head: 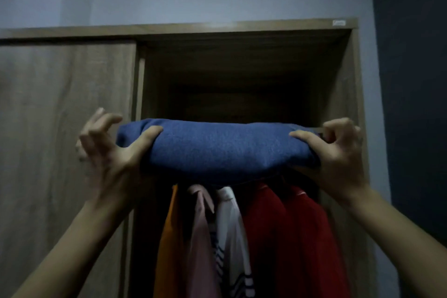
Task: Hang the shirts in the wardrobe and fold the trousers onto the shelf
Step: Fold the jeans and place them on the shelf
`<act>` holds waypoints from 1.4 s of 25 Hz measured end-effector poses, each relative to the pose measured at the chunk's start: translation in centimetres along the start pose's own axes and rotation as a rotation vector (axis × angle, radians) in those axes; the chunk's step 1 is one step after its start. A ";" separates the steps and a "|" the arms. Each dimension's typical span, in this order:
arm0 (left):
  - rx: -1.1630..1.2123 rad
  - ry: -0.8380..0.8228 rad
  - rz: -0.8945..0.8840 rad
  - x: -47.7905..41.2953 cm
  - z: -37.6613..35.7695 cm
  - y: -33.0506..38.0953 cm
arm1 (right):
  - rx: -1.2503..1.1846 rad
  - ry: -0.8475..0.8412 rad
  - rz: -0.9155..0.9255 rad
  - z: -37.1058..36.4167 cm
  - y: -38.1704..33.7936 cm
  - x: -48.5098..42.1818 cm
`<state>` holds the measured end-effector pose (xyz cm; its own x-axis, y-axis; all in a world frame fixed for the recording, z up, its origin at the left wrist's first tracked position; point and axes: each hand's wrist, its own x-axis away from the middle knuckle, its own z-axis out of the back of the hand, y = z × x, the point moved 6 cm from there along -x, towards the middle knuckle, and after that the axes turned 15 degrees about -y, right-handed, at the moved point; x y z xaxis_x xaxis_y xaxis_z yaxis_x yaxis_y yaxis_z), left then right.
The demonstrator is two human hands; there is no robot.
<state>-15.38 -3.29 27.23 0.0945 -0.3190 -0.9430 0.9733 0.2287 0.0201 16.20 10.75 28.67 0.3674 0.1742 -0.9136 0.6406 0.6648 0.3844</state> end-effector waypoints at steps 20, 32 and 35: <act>-0.205 -0.220 -0.305 -21.1 -19.7 10.5 | 0.364 -0.489 0.044 -15.6 17.0 -8.6; -0.180 -0.615 -0.293 -20.5 -20.0 12.2 | -0.164 -0.857 -0.163 -18.0 15.4 -9.7; -0.248 -0.545 -0.223 -20.1 -22.8 13.8 | -0.001 -0.776 -0.260 -20.4 15.3 -8.0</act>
<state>-8.64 27.20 38.89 0.0520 -0.7908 -0.6098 0.9105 0.2883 -0.2963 9.28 34.36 39.09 0.5695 -0.5379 -0.6215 0.7693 0.6151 0.1727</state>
